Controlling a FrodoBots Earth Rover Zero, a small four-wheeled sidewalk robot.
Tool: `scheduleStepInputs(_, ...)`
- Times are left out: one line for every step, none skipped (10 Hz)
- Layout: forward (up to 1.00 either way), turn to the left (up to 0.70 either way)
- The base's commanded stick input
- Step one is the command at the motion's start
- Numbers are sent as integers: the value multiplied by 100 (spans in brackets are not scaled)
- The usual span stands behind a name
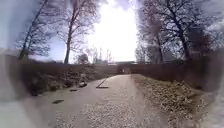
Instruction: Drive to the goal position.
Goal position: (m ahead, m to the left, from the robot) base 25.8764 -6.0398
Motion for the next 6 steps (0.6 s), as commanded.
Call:
scheduleStepInputs(100,27)
scheduleStepInputs(100,27)
scheduleStepInputs(100,27)
scheduleStepInputs(100,27)
scheduleStepInputs(100,8)
scheduleStepInputs(100,0)
